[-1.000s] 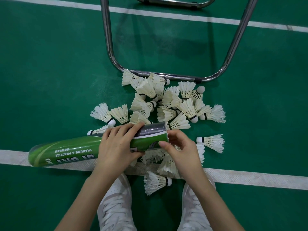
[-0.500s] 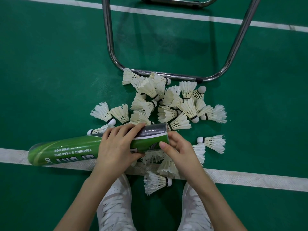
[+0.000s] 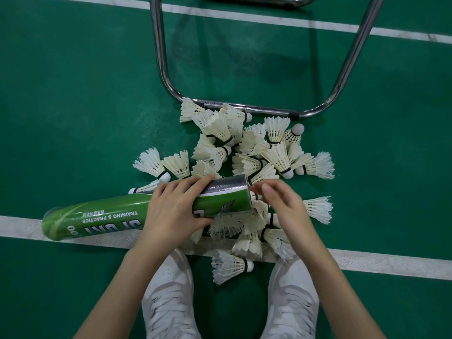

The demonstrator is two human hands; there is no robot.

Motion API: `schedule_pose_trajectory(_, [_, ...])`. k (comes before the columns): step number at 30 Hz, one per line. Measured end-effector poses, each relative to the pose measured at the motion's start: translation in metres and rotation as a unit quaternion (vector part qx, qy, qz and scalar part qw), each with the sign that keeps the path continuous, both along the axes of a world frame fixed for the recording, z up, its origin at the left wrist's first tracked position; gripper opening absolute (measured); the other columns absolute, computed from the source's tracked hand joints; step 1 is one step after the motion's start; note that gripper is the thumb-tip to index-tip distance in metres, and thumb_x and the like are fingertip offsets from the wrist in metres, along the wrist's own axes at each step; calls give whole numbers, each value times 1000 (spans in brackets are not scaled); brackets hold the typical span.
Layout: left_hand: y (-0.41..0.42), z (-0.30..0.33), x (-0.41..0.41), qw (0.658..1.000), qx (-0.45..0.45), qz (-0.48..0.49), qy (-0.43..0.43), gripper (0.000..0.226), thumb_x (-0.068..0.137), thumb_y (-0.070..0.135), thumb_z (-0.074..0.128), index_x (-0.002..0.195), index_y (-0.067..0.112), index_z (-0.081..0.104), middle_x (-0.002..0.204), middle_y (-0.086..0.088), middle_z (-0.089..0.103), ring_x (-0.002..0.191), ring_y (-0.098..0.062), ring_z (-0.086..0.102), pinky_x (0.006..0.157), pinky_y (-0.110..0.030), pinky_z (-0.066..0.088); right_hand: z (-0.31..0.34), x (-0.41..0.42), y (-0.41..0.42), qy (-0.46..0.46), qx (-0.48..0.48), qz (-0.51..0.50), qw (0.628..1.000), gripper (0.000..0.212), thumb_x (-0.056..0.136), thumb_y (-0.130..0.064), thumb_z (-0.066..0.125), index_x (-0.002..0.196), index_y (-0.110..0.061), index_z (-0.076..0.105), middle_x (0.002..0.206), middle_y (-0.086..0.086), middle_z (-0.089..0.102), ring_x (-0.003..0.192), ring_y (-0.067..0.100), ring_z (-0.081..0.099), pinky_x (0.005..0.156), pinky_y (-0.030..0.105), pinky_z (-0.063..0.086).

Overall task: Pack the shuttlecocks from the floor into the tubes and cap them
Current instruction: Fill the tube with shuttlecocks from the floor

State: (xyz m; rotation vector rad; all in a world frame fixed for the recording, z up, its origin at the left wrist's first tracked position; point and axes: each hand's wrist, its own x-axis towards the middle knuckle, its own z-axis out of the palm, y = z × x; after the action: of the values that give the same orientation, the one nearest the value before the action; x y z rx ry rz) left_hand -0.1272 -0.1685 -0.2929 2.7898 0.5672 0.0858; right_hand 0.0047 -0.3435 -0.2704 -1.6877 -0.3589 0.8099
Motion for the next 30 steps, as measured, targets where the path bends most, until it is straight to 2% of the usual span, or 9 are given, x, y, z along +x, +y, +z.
schedule_pose_trajectory(5, [2,2,1,1000,-16,3,18,90,57,51,79,136,33,39,122,4,59,107,-23,55,92,-42,38,-29,32,-11,-131,-115,-76,982,23,90,-16,57,113,-17,54,110,-4,58,102,8,53,77,4,39])
schedule_pose_trajectory(9, [1,1,0,1000,-10,-3,23,91,56,50,79,136,33,40,121,3,59,105,-24,56,91,-42,39,-42,49,-11,-196,-201,-24,959,36,89,-18,60,123,-13,51,122,2,55,111,13,50,89,21,39])
schedule_pose_trajectory(11, [0,1,-1,1000,-12,-3,25,91,56,51,79,137,33,39,121,4,59,106,-24,55,92,-42,38,-47,53,-9,-216,-229,17,949,41,88,-20,62,126,-10,50,123,3,55,113,15,51,92,24,38])
schedule_pose_trajectory(14, [0,0,-1,1000,-5,-7,18,93,54,51,80,136,32,40,118,3,60,104,-24,57,90,-42,39,-51,51,-4,-189,-236,23,953,42,86,-18,64,125,-11,49,110,5,58,102,17,53,83,24,39])
schedule_pose_trajectory(16, [-1,0,-2,1000,0,-10,14,94,53,51,81,135,31,41,117,2,61,103,-25,58,89,-42,41,-53,48,-2,-174,-233,9,957,33,84,-13,66,113,-12,51,94,5,57,87,17,54,71,22,40])
schedule_pose_trajectory(19, [-3,-1,-3,1000,-2,-10,16,94,52,50,82,135,32,40,118,3,60,104,-25,58,89,-42,40,-55,46,-5,-151,-224,-10,963,22,82,-11,68,97,-14,52,80,0,54,70,9,50,57,8,39])
schedule_pose_trajectory(24, [-4,0,-3,1000,-3,-8,17,94,52,50,82,135,33,40,119,4,60,105,-24,57,90,-41,39,-49,47,-14,-143,-201,-22,969,11,84,-11,65,89,-15,56,75,-7,53,70,6,48,60,6,37])
schedule_pose_trajectory(28, [-4,1,-4,1000,-12,-4,23,94,53,51,81,135,32,40,120,4,59,106,-23,56,91,-42,39,-39,44,-23,-121,-174,-27,977,7,88,-14,60,90,-14,54,82,-9,58,78,4,54,71,15,41])
schedule_pose_trajectory(30, [-4,2,-3,1000,-12,-4,25,94,53,51,81,136,32,40,121,4,59,107,-23,56,91,-42,39,-33,41,-25,-103,-160,-28,981,7,90,-16,58,88,-16,51,79,-1,63,72,3,55,69,22,42])
